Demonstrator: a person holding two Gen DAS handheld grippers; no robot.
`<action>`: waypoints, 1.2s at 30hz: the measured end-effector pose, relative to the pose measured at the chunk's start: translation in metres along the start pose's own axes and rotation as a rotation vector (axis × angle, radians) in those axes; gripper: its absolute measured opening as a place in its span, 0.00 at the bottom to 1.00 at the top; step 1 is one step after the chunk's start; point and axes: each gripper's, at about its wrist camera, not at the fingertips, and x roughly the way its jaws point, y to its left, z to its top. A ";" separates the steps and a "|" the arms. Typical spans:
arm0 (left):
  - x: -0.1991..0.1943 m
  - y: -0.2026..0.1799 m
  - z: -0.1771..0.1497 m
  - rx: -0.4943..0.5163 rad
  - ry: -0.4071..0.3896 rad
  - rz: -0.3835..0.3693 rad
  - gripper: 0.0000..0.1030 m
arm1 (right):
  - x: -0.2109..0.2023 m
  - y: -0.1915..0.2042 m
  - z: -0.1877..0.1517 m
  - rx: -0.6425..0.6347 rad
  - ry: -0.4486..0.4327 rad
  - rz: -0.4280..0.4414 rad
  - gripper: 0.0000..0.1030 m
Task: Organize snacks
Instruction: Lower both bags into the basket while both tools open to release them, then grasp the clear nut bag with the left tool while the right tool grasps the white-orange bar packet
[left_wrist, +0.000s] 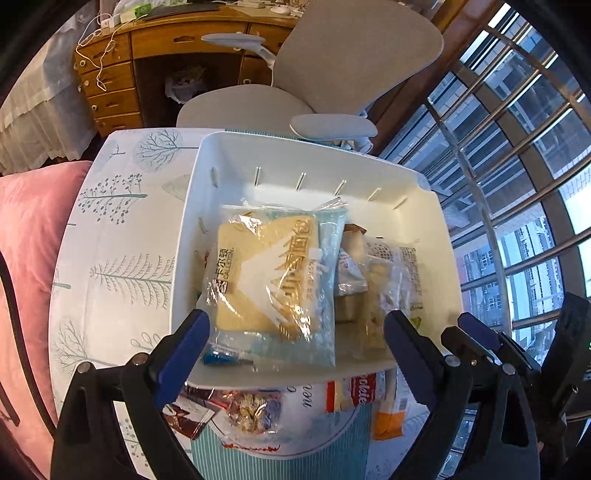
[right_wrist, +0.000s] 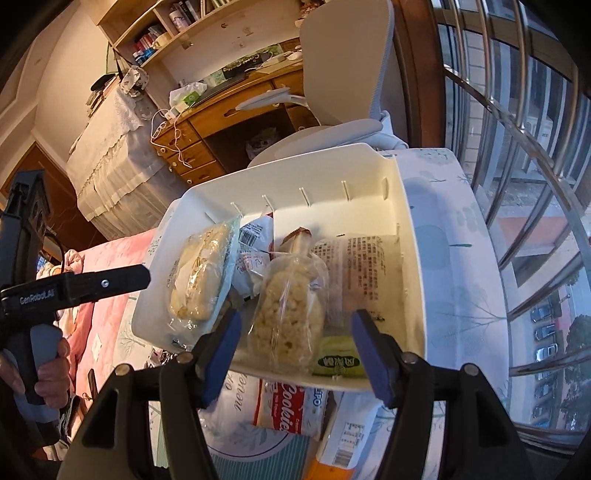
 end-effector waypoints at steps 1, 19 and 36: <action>-0.005 0.000 -0.002 0.001 -0.007 -0.003 0.92 | -0.003 0.000 -0.001 0.008 -0.002 0.000 0.61; -0.067 0.032 -0.069 -0.046 -0.040 -0.038 0.92 | -0.058 0.003 -0.043 0.162 -0.011 -0.053 0.61; -0.014 0.036 -0.111 -0.054 0.105 0.023 0.92 | -0.023 -0.007 -0.086 0.256 0.169 -0.095 0.61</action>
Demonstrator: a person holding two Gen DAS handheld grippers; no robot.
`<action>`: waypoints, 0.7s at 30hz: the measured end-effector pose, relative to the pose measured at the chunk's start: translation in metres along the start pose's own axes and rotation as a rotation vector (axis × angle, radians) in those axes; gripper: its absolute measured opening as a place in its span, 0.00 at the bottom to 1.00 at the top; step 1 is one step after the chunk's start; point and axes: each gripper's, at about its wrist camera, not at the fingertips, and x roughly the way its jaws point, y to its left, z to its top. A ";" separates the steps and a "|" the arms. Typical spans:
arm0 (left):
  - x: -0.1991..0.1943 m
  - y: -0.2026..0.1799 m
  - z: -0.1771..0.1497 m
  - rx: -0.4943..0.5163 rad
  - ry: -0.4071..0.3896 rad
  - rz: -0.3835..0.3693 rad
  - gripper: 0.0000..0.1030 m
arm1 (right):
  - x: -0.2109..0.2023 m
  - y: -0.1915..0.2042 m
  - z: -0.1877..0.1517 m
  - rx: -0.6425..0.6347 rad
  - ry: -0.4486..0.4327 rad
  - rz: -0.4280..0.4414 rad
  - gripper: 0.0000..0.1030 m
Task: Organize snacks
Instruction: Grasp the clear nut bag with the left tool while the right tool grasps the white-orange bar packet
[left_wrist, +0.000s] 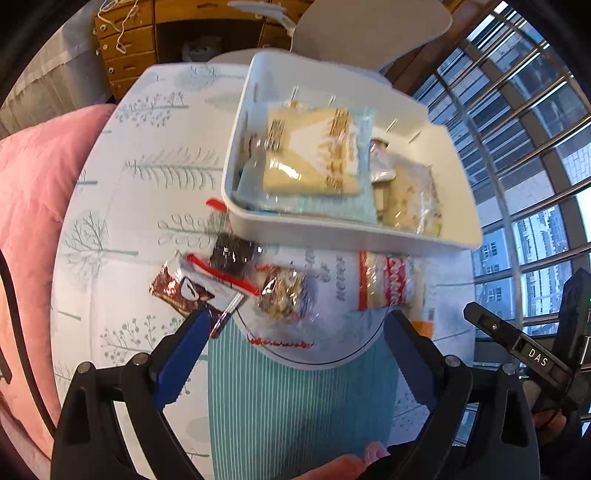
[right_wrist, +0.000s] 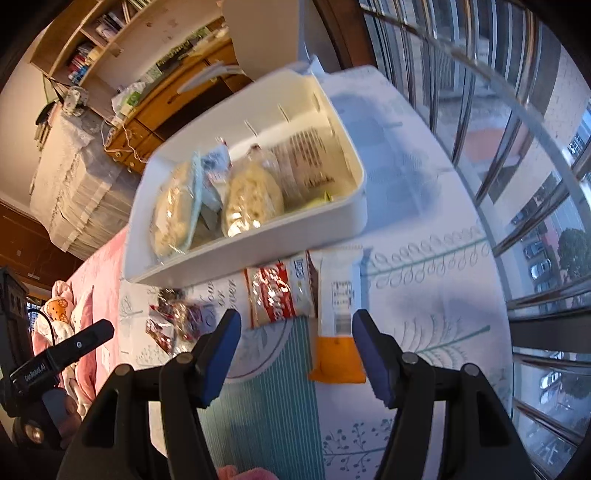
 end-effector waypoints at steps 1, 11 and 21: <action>0.004 0.000 -0.001 -0.004 0.006 0.003 0.92 | 0.005 -0.001 -0.001 0.004 0.015 -0.007 0.61; 0.050 -0.001 -0.007 -0.035 0.061 0.044 0.92 | 0.051 -0.007 -0.009 0.011 0.138 -0.136 0.61; 0.091 -0.010 -0.003 -0.049 0.098 0.077 0.89 | 0.076 -0.006 -0.015 -0.022 0.201 -0.203 0.61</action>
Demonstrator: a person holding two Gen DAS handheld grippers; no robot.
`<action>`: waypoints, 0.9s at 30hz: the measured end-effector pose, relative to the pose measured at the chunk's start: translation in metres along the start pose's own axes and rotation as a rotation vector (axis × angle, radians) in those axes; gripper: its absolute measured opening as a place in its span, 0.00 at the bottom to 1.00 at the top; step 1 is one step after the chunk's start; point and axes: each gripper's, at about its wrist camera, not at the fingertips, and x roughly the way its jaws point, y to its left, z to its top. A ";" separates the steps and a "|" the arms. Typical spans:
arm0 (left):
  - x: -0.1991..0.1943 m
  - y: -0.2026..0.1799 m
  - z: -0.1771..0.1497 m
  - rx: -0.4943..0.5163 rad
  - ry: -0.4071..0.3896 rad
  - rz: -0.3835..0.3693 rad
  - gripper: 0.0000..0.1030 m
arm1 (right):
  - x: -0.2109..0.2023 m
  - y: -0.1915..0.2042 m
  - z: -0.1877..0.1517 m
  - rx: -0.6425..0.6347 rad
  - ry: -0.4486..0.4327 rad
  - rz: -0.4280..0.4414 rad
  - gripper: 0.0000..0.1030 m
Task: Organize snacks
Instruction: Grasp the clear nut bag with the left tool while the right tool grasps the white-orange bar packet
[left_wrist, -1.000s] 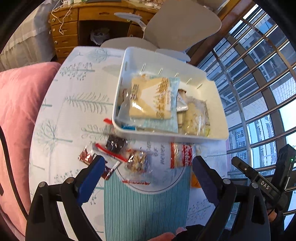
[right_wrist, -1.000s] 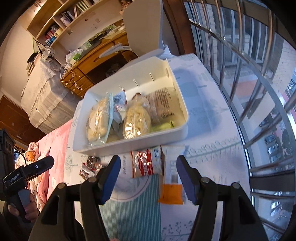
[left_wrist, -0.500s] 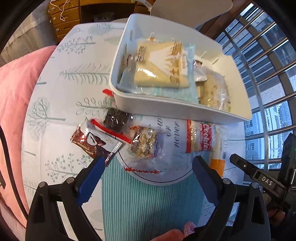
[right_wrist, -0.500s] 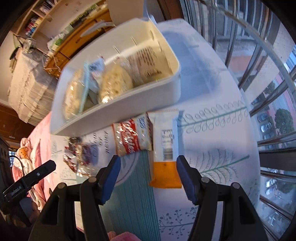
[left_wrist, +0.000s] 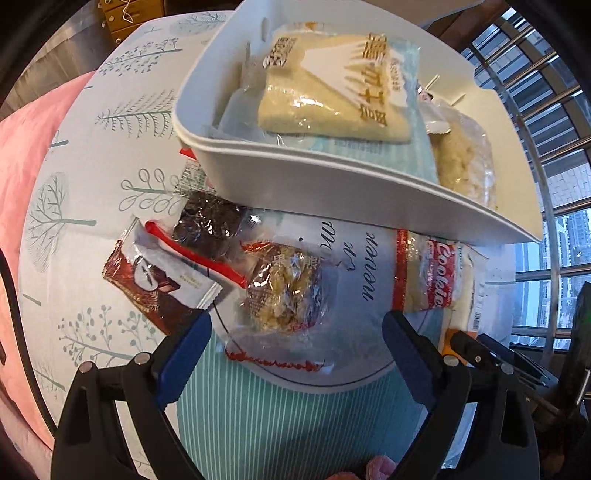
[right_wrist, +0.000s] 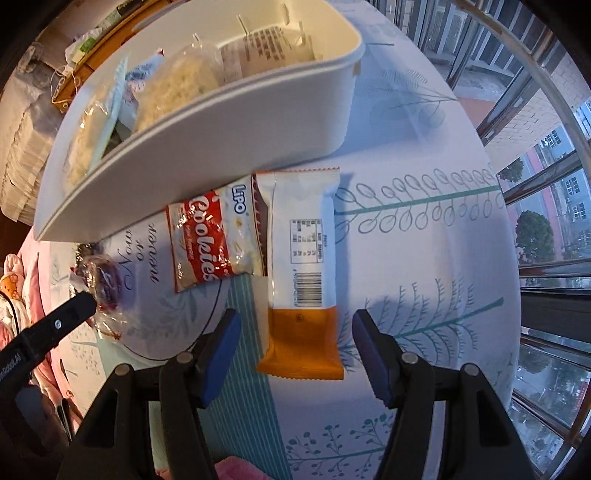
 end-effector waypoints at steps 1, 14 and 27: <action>0.003 -0.001 0.001 0.000 0.002 0.006 0.89 | 0.002 0.001 0.000 -0.002 0.005 0.002 0.61; 0.031 -0.009 0.021 -0.022 0.034 0.023 0.67 | 0.015 0.010 0.013 -0.031 0.007 -0.029 0.54; 0.032 -0.008 0.017 -0.029 0.019 0.020 0.49 | 0.019 0.018 0.018 -0.075 -0.011 -0.084 0.38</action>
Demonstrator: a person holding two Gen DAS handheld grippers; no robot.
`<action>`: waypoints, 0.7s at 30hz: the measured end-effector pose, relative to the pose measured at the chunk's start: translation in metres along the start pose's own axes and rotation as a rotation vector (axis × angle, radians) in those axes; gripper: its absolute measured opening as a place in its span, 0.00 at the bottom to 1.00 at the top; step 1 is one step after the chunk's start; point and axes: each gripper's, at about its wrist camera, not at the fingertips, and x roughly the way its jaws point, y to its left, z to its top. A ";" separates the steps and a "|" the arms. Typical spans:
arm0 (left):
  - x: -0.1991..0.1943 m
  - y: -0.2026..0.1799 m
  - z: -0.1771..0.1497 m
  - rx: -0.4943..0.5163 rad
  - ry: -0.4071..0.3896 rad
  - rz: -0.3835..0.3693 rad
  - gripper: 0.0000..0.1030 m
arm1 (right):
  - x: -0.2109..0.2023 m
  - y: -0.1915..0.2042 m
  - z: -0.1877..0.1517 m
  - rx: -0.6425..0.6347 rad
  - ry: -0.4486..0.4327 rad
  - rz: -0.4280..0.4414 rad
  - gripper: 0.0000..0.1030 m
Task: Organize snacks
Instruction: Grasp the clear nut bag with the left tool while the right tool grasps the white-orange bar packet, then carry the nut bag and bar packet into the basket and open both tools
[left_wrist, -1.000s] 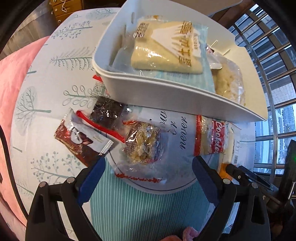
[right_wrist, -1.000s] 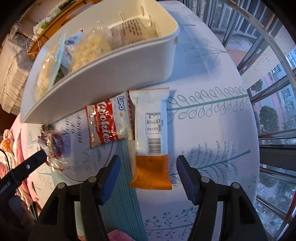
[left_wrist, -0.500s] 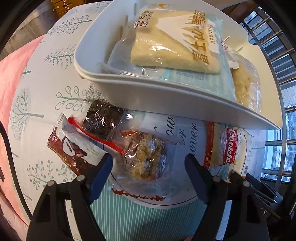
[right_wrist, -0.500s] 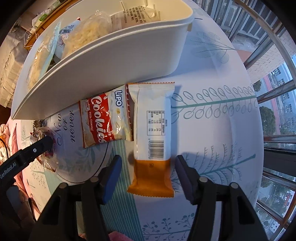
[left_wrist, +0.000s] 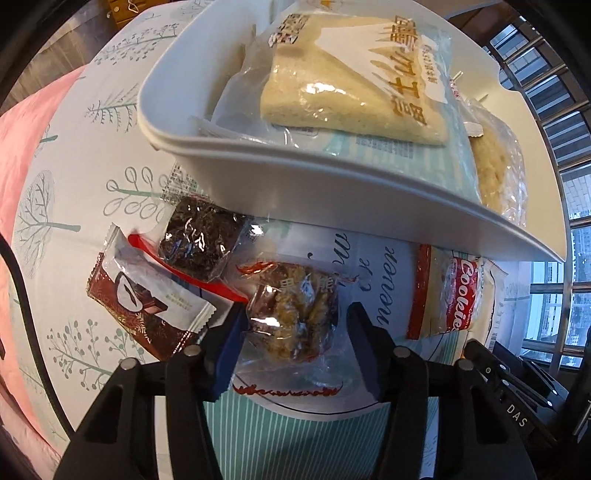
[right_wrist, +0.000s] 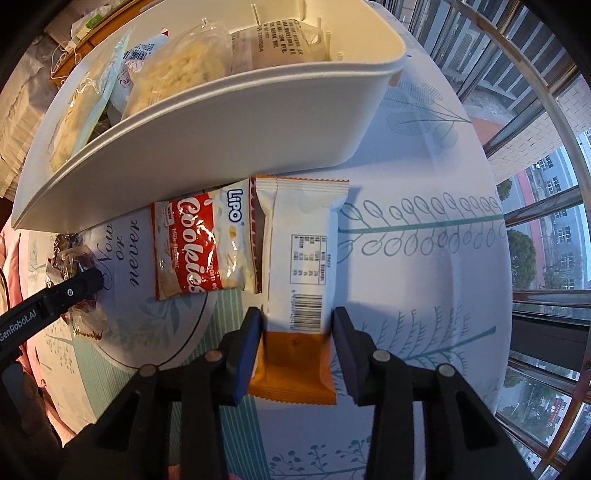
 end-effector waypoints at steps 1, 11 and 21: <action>-0.005 0.006 -0.001 0.004 0.000 0.000 0.49 | 0.000 0.000 0.000 -0.001 0.000 0.001 0.37; -0.027 0.017 -0.004 0.011 -0.034 -0.050 0.46 | -0.013 -0.020 -0.008 0.044 0.011 0.067 0.34; -0.072 0.014 -0.027 0.112 -0.093 -0.066 0.46 | -0.047 -0.041 -0.026 0.109 -0.071 0.063 0.34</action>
